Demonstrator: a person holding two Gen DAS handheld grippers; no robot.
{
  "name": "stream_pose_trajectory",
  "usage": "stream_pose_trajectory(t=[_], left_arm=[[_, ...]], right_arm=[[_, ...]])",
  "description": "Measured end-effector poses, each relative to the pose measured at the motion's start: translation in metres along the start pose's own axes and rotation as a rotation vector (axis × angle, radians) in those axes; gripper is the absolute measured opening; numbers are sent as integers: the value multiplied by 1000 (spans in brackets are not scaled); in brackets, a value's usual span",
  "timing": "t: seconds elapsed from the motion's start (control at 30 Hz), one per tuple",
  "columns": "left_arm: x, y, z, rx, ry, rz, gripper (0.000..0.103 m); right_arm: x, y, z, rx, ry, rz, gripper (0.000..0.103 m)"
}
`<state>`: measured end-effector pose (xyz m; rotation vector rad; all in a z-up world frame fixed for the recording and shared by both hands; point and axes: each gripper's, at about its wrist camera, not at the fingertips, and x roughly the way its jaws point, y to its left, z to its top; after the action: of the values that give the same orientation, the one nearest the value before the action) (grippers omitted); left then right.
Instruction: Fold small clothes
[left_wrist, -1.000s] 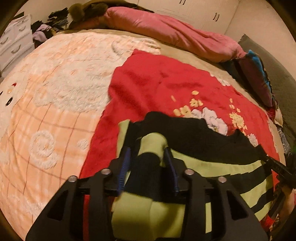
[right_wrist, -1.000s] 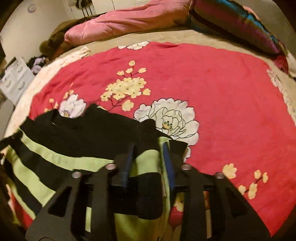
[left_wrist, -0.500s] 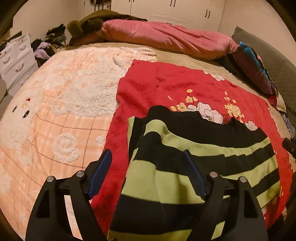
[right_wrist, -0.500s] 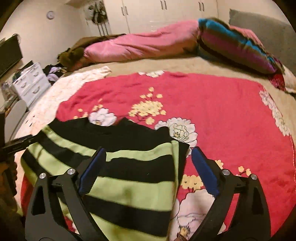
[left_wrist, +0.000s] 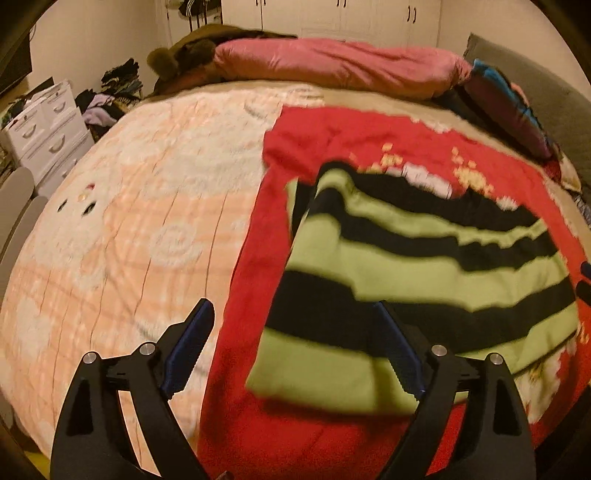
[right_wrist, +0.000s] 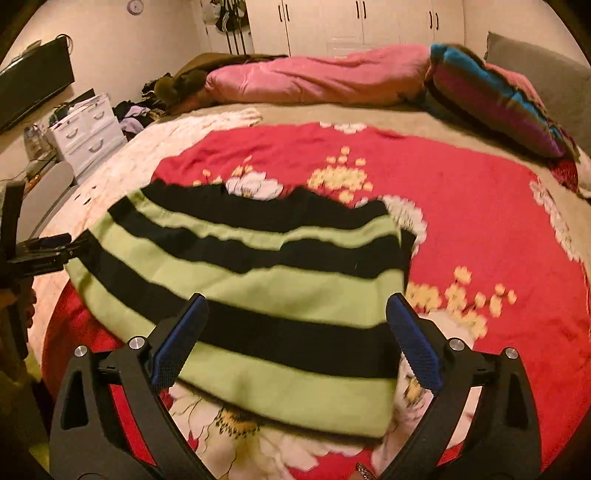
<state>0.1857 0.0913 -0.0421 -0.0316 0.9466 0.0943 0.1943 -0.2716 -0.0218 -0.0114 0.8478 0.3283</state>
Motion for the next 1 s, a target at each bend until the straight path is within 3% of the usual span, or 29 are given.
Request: stream_pose_trajectory(t=[0.2,0.4,0.47,0.83,1.0], left_arm=[[19,13,-24,-23,79,-13,88],[21,20,-31,-60,85,-26,88],[16,21,-32,-65,77,-28,87],[-22,19,-26,-59,15,-29,87],[-40,17,-23,-52,-18,-31,87]], right_arm=[[18,-5,-19,31,107,-51,91],[46,-29,-49,139,264,-92,91],[34,-35,-51,190,210,-68,91],[-18,-36,-32,214,28,-70,94],[-30,-30,-26,202,-8,-61,94]])
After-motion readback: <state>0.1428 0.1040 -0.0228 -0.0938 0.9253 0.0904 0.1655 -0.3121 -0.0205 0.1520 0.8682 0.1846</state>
